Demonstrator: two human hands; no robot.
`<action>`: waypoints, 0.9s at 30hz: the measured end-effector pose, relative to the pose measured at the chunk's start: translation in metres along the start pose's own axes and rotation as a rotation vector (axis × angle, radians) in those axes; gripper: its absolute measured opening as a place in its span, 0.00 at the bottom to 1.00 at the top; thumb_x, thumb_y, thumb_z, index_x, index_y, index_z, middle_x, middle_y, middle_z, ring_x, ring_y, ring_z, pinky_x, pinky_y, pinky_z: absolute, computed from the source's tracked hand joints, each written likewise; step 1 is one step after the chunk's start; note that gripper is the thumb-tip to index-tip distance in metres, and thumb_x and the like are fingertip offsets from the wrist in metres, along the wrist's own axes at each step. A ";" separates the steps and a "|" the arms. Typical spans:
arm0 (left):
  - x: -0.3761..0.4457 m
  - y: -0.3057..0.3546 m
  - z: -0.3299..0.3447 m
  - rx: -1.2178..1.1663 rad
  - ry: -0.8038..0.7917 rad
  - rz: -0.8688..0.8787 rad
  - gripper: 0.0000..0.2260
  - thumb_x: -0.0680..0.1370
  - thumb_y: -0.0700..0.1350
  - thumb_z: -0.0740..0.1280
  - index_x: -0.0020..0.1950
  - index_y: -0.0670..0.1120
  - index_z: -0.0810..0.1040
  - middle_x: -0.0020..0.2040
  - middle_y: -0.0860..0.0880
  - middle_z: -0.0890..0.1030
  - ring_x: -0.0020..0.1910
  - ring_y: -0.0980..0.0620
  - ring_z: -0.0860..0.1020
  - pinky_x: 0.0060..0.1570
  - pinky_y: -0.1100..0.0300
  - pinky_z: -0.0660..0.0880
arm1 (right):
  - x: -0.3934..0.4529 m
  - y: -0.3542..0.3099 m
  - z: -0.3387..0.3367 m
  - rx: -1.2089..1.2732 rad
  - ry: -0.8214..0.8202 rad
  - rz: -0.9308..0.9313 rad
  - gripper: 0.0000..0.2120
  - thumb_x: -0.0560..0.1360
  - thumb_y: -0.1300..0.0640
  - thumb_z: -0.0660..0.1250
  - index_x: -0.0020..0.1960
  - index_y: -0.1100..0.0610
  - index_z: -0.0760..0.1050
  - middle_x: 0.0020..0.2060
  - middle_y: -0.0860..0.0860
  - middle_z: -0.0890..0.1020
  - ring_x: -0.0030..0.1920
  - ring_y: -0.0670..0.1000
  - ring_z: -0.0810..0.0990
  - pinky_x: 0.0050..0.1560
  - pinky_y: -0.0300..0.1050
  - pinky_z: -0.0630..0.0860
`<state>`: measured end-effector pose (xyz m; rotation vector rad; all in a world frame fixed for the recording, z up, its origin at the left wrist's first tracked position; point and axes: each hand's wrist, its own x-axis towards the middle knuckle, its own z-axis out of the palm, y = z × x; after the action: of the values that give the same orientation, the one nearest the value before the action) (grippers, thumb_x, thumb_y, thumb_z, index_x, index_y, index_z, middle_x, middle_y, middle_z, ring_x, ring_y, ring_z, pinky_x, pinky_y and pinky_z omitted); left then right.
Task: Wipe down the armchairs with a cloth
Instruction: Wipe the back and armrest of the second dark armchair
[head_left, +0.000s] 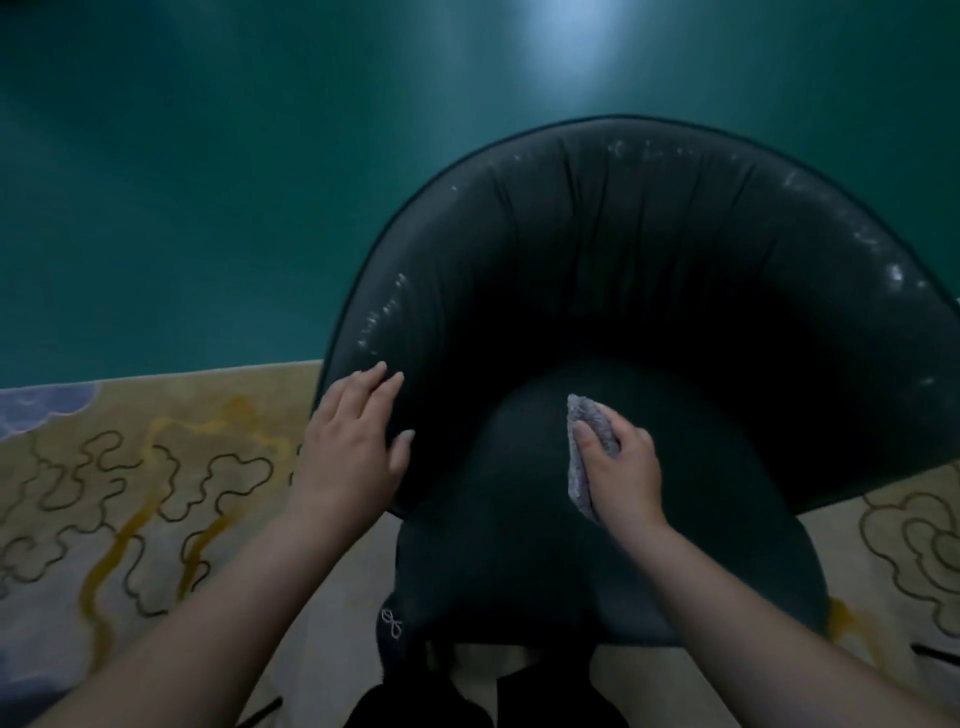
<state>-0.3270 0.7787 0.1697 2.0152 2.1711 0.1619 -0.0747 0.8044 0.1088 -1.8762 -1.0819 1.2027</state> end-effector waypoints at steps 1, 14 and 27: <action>0.006 -0.012 -0.004 -0.007 -0.009 -0.032 0.29 0.77 0.50 0.67 0.75 0.47 0.64 0.75 0.47 0.64 0.74 0.46 0.59 0.73 0.51 0.55 | 0.002 -0.007 0.010 0.006 -0.003 -0.007 0.18 0.77 0.50 0.66 0.66 0.51 0.73 0.55 0.47 0.70 0.45 0.37 0.72 0.46 0.29 0.66; 0.094 -0.150 0.005 -0.231 -0.331 0.049 0.38 0.76 0.55 0.67 0.79 0.52 0.48 0.79 0.54 0.50 0.77 0.53 0.51 0.69 0.58 0.50 | -0.016 -0.060 0.168 0.155 0.211 0.029 0.18 0.77 0.50 0.66 0.66 0.51 0.73 0.54 0.46 0.70 0.46 0.34 0.72 0.47 0.27 0.65; 0.108 -0.155 0.030 -0.563 -0.480 0.150 0.31 0.76 0.46 0.70 0.74 0.57 0.58 0.60 0.60 0.73 0.45 0.73 0.75 0.37 0.82 0.68 | -0.052 -0.046 0.283 0.304 0.455 0.073 0.19 0.78 0.51 0.62 0.68 0.50 0.70 0.51 0.39 0.66 0.50 0.27 0.71 0.45 0.17 0.65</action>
<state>-0.4794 0.8728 0.1038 1.6712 1.4765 0.2453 -0.3626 0.8034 0.0640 -1.8348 -0.5559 0.8583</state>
